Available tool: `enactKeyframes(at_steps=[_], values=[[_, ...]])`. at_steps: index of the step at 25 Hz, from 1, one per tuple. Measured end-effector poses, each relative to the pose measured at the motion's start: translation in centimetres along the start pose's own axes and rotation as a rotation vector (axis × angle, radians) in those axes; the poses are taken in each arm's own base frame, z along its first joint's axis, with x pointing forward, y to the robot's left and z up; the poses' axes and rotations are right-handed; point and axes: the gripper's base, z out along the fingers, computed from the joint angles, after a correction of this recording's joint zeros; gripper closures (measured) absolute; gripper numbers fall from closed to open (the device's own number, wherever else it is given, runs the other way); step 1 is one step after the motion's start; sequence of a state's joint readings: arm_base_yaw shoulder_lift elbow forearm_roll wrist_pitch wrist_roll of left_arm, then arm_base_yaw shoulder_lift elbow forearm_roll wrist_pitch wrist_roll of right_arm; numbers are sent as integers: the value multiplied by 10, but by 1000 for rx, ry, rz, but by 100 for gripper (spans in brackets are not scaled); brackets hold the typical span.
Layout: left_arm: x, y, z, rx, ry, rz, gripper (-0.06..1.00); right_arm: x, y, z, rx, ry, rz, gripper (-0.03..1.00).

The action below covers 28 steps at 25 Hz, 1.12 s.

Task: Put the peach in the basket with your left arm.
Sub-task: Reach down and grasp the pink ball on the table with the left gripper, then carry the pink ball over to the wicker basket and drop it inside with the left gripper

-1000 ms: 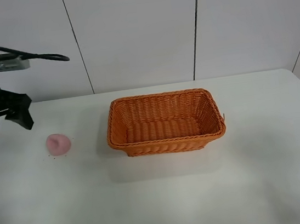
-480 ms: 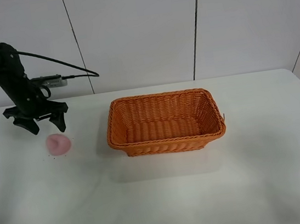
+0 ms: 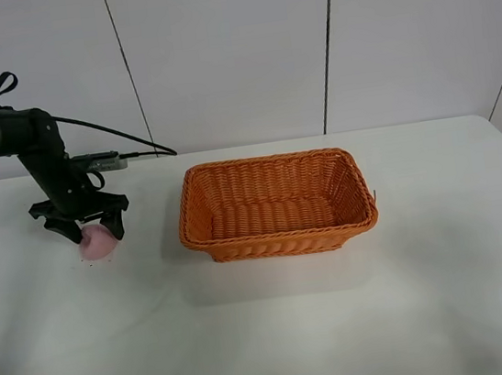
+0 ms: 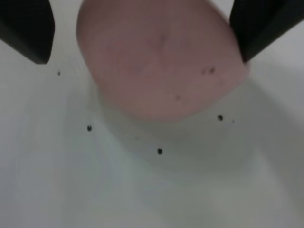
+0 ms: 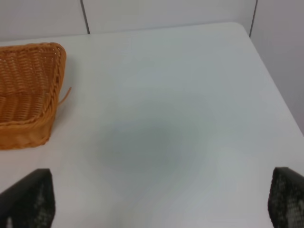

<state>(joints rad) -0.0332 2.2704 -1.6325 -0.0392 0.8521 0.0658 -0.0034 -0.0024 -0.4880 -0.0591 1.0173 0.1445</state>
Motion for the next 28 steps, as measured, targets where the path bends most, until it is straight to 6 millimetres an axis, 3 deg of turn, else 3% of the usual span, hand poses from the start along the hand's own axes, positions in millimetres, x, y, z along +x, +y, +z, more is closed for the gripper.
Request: enactKeyframes(at_steps=[4, 9, 11, 15, 20, 22, 28], values=[[-1, 0, 5, 0, 2, -4, 20, 0, 0, 0, 0, 0, 0, 27], [1, 2, 3, -17, 17, 0, 69, 0, 0, 0, 0, 0, 0, 27], [-1, 2, -5, -22, 19, 0, 80, 0, 0, 0, 0, 0, 0, 27], [-5, 1, -34, -26, -1, -8, 82, 0, 0, 0, 0, 0, 0, 27], [-9, -4, -104, -25, -94, -10, 82, 0, 0, 0, 0, 0, 0, 27], [-7, -5, -123, -24, -111, -18, 82, 0, 0, 0, 0, 0, 0, 27], [-11, -18, -143, 17, -142, -17, 83, 0, 0, 0, 0, 0, 0, 27]])
